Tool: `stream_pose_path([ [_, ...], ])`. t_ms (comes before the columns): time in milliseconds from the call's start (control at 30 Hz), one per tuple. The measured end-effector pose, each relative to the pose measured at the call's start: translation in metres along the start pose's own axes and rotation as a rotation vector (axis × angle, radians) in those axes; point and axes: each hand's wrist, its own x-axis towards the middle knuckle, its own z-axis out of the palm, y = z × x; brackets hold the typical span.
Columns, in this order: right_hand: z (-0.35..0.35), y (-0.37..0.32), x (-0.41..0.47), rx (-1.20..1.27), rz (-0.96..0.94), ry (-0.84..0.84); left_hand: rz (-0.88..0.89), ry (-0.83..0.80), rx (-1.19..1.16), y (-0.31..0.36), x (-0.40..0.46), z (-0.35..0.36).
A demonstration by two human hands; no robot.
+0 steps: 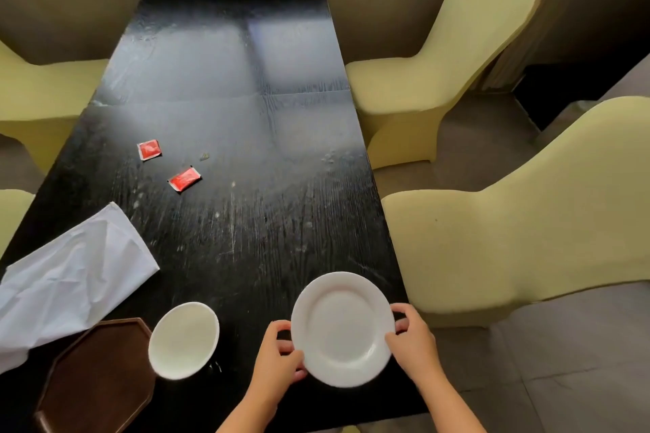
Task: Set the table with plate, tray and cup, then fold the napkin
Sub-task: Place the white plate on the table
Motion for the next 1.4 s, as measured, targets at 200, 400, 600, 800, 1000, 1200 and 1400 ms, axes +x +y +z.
stream_pose_path([
  [200,0.004,-0.032,0.022,0.128,-0.089,0.071,0.146,0.057,-0.055,0.039,0.016,-0.009],
  [400,0.003,-0.068,0.083,0.212,-0.161,0.008,0.201,0.090,-0.119,0.081,0.059,-0.008],
  [600,-0.004,-0.097,0.145,0.215,-0.212,-0.004,0.237,0.112,-0.140,0.116,0.109,0.004],
  [800,-0.001,-0.116,0.194,0.144,-0.241,0.003,0.230,0.171,-0.141,0.127,0.154,0.017],
  [1000,0.005,-0.118,0.215,0.064,-0.245,-0.006,0.178,0.201,-0.147,0.120,0.174,0.020],
  [1200,0.001,-0.119,0.223,-0.077,-0.293,0.036,0.188,0.203,-0.119,0.120,0.180,0.023],
  [1400,-0.005,-0.119,0.227,-0.128,-0.295,0.050,0.209,0.196,-0.064,0.117,0.176,0.028],
])
